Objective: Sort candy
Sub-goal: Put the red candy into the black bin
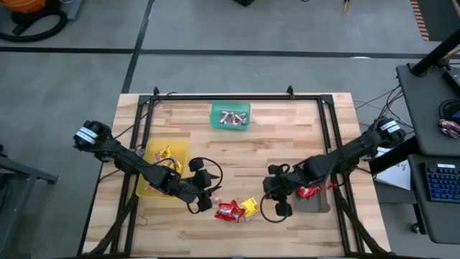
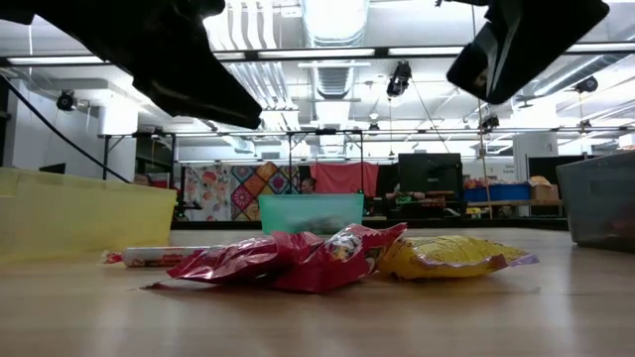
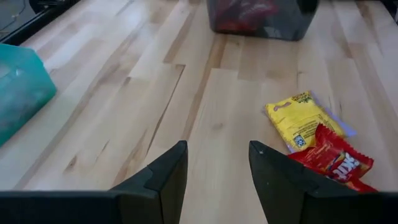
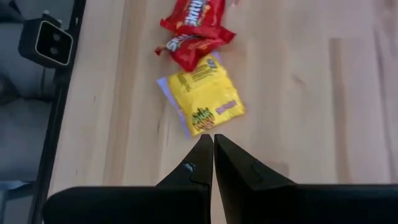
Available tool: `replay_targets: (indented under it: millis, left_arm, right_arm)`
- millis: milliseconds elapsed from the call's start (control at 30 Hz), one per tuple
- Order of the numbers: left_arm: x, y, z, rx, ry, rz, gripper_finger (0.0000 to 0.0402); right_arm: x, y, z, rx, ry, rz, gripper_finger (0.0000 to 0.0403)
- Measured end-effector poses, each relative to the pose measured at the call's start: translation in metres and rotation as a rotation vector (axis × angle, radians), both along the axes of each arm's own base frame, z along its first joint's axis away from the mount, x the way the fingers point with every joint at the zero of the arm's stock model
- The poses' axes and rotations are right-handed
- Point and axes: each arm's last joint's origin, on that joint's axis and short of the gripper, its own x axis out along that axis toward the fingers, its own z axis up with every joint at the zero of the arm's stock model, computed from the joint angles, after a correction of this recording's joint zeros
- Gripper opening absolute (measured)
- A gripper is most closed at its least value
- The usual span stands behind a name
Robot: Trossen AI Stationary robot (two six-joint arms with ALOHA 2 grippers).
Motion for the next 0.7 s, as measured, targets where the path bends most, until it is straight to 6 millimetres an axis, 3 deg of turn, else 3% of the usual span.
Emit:
replay_targets:
  millis: [233, 500, 700]
  left_arm:
    - [0.001, -0.003, 0.002, -0.051, -0.024, -0.011, 0.0155]
    - [0.001, -0.006, 0.002, -0.197, -0.040, 0.001, 0.0155]
    - [0.001, -0.007, 0.004, -0.231, -0.060, 0.015, 0.0155]
  right_arm:
    - [0.018, 0.008, -0.019, -0.001, -0.031, 0.012, 0.0009]
    - [0.051, 0.021, -0.027, -0.103, -0.045, 0.063, 0.0011]
    - [0.068, 0.029, -0.026, -0.106, -0.022, 0.059, 0.0052]
